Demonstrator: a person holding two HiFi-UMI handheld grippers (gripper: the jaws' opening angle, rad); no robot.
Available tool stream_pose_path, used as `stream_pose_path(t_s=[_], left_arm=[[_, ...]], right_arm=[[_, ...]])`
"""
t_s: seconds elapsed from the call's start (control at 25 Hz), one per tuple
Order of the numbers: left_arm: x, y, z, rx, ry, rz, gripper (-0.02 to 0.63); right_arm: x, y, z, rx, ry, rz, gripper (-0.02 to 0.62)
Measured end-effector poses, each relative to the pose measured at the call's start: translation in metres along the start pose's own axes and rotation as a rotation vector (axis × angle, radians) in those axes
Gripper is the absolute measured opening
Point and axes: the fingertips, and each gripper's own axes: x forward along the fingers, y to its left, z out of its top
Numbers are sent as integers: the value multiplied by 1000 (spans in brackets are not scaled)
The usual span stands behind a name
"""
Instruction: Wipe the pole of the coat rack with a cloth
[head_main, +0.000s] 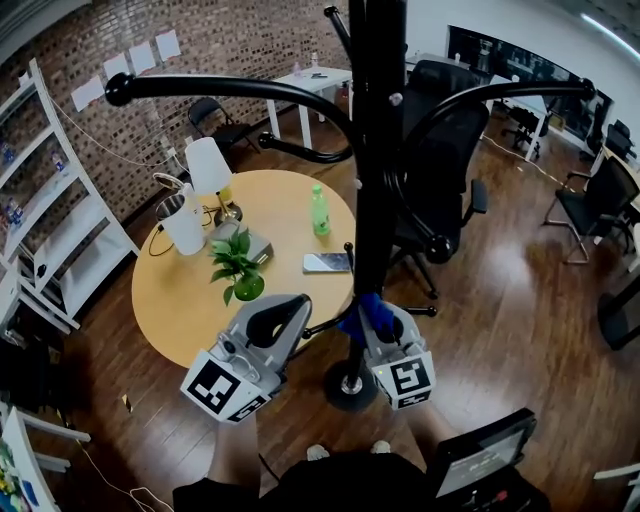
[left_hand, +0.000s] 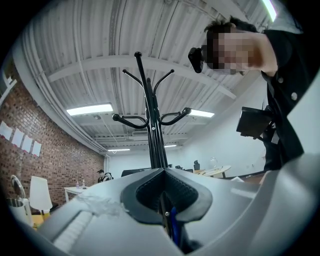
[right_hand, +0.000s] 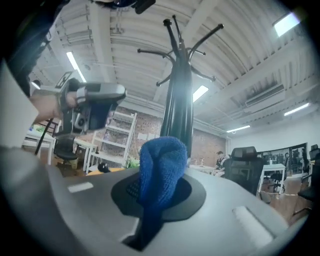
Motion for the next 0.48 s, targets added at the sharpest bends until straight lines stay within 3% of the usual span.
stream_pose_path(t_s=[0.28, 0.48], left_arm=[[9, -4, 16, 38, -46, -34, -6], [9, -2, 27, 61, -77, -33, -6]], right_arm=[[3, -18, 132, -93, -279, -33, 23], [4, -29, 211, -165, -425, -42, 23]])
